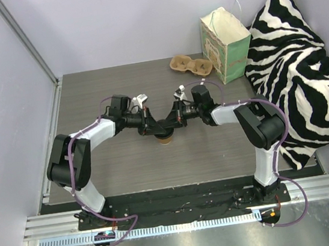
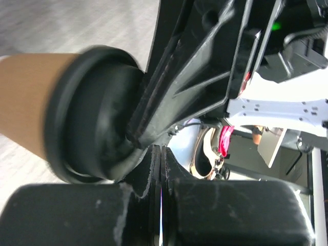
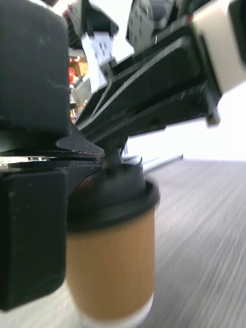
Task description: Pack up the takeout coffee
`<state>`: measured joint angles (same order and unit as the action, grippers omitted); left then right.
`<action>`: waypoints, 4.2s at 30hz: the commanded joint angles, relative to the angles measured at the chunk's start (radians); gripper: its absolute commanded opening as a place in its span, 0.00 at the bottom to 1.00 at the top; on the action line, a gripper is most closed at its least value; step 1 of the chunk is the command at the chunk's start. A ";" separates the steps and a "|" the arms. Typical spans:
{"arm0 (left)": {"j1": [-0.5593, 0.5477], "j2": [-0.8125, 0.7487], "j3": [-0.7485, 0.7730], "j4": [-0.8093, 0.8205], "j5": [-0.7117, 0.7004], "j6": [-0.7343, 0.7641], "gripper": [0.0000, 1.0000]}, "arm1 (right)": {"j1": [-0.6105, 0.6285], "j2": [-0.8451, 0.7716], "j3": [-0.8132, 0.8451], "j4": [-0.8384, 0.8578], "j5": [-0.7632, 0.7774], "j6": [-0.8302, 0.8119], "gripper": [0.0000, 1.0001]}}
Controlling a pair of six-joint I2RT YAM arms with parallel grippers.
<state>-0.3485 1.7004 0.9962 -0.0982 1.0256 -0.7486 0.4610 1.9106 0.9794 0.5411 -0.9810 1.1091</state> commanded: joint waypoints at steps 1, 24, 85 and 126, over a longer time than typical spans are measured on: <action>0.002 0.042 -0.014 0.034 -0.058 0.003 0.00 | 0.005 0.037 0.041 -0.171 0.054 -0.176 0.01; 0.020 0.169 -0.060 -0.192 -0.326 0.273 0.00 | -0.004 0.136 0.067 -0.332 0.105 -0.285 0.01; -0.460 -0.121 0.277 -0.560 -0.878 1.246 0.21 | 0.022 0.096 0.107 -0.386 0.081 -0.348 0.01; -0.438 -0.050 0.167 -0.529 -0.894 1.315 0.09 | 0.021 0.122 0.111 -0.377 0.077 -0.342 0.01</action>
<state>-0.7914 1.6535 1.1877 -0.6811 0.1452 0.5350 0.4732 1.9591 1.1179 0.2550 -1.0130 0.8303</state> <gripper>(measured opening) 0.093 0.031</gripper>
